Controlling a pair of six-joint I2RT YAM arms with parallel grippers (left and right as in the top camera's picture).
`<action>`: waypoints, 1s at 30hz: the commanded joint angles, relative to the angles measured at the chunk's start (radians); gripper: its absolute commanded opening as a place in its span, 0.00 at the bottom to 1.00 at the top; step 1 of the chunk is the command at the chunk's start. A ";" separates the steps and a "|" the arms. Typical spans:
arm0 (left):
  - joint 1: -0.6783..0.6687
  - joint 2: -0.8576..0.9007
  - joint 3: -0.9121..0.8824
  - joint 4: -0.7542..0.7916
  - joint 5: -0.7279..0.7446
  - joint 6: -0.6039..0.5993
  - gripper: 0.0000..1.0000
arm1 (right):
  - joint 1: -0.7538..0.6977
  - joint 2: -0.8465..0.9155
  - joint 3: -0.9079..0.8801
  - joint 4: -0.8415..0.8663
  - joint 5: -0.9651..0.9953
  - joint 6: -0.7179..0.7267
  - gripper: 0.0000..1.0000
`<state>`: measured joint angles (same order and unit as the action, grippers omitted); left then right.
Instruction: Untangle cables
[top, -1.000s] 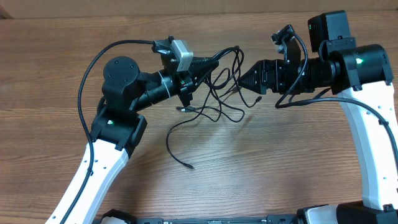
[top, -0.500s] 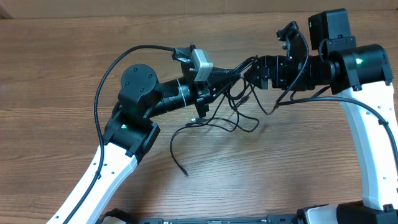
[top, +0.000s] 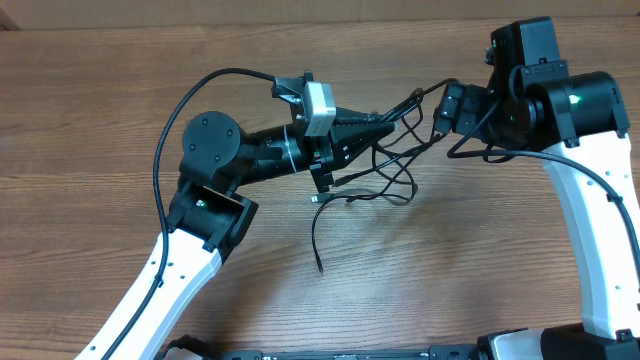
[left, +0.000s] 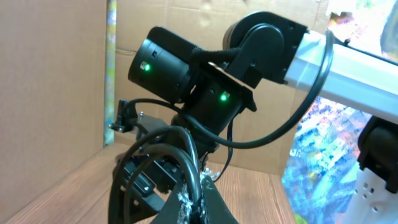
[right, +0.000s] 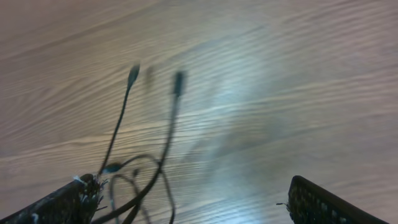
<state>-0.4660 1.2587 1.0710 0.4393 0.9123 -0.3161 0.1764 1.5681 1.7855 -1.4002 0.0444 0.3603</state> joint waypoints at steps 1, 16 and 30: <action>0.043 -0.045 0.012 0.043 0.058 -0.071 0.04 | -0.065 0.000 -0.006 -0.025 0.158 0.041 0.94; 0.225 -0.105 0.012 0.029 0.102 -0.082 0.04 | -0.335 0.000 -0.006 -0.082 0.108 0.034 0.96; 0.225 -0.102 0.012 -0.010 0.098 -0.080 0.04 | -0.333 0.000 -0.006 -0.095 -0.114 -0.112 1.00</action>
<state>-0.2466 1.1595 1.0702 0.4294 1.0031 -0.3901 -0.1547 1.5703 1.7844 -1.4906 -0.0139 0.2878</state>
